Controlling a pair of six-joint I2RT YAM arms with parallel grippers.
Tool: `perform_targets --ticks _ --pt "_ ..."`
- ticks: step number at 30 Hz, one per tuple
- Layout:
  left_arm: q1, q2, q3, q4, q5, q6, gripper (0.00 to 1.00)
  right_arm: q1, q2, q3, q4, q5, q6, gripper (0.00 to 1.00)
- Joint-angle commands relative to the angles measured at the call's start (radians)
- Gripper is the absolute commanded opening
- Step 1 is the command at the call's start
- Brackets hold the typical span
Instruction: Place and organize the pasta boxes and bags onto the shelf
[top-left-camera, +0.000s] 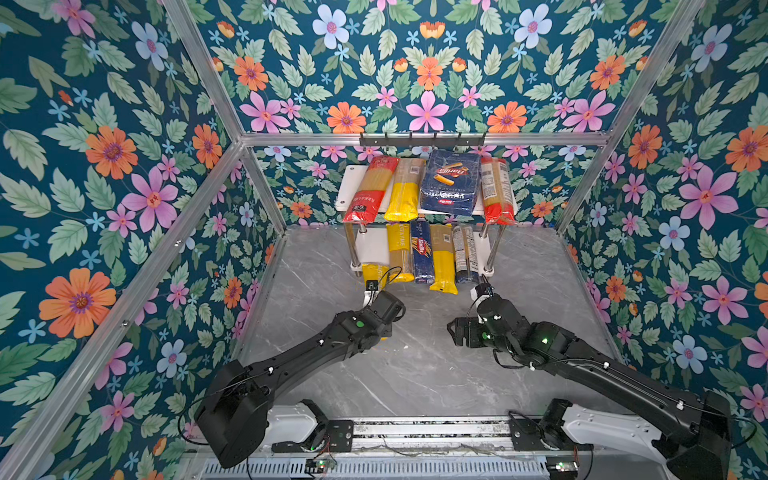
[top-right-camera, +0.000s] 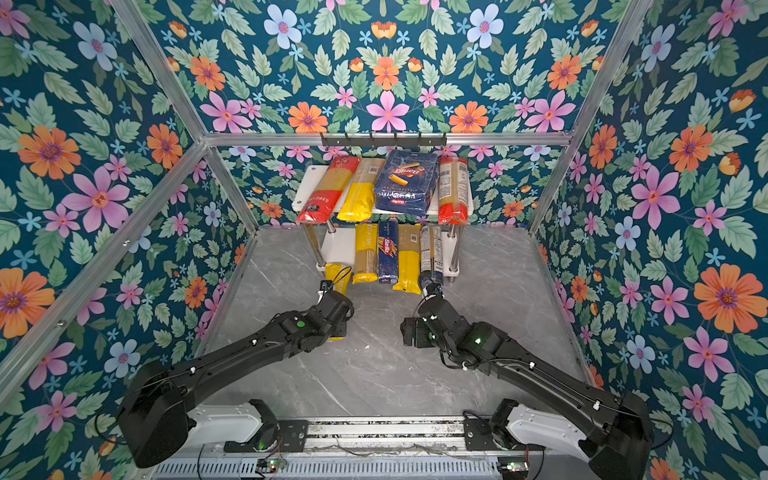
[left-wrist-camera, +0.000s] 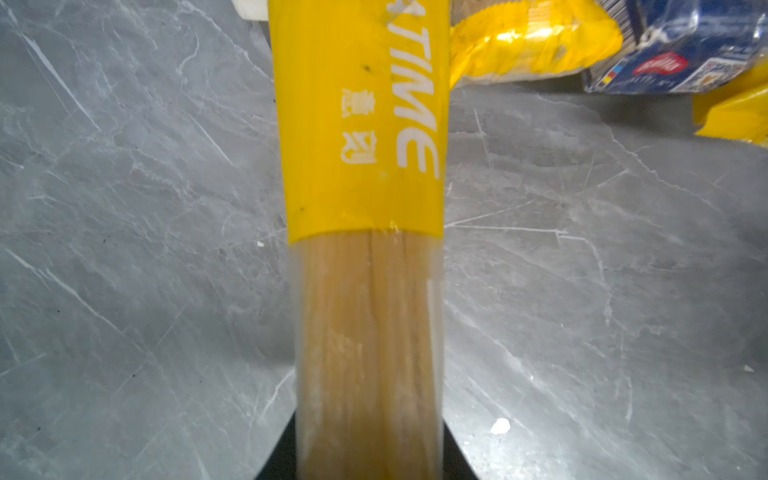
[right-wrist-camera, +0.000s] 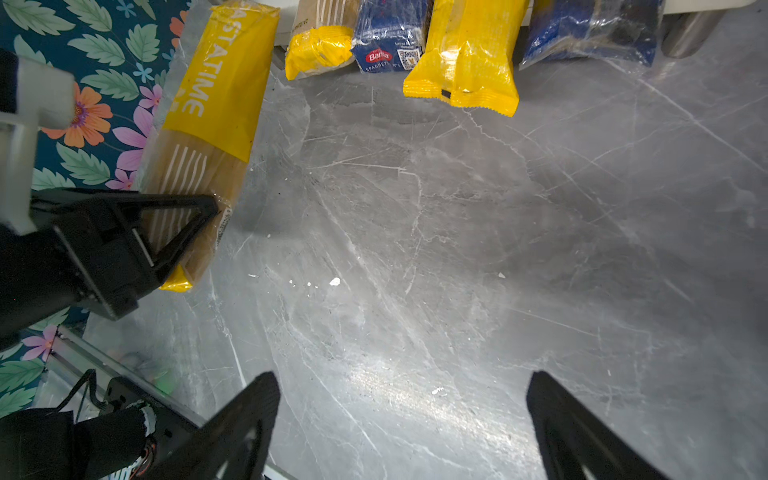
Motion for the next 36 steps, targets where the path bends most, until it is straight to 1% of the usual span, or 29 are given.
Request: perform_targets --ticks 1,6,13,16,26,36 --pt "0.008 0.026 0.036 0.110 -0.094 0.054 0.00 -0.015 -0.017 0.011 -0.020 -0.005 -0.029 0.94" --pt "0.054 0.072 0.084 0.164 -0.100 0.102 0.00 -0.039 -0.050 0.017 -0.049 -0.003 -0.044 0.94" --pt "0.165 0.128 0.126 0.266 -0.018 0.181 0.00 -0.063 -0.070 0.007 -0.066 -0.009 -0.048 0.94" --pt "0.192 0.168 0.155 0.294 -0.004 0.215 0.00 -0.075 -0.068 0.005 -0.066 -0.015 -0.051 0.94" --pt "0.250 0.300 0.262 0.367 0.056 0.265 0.00 -0.131 -0.043 0.027 -0.084 -0.036 -0.082 0.94" --pt "0.291 0.479 0.404 0.416 0.114 0.291 0.00 -0.184 -0.008 0.047 -0.090 -0.064 -0.112 0.94"
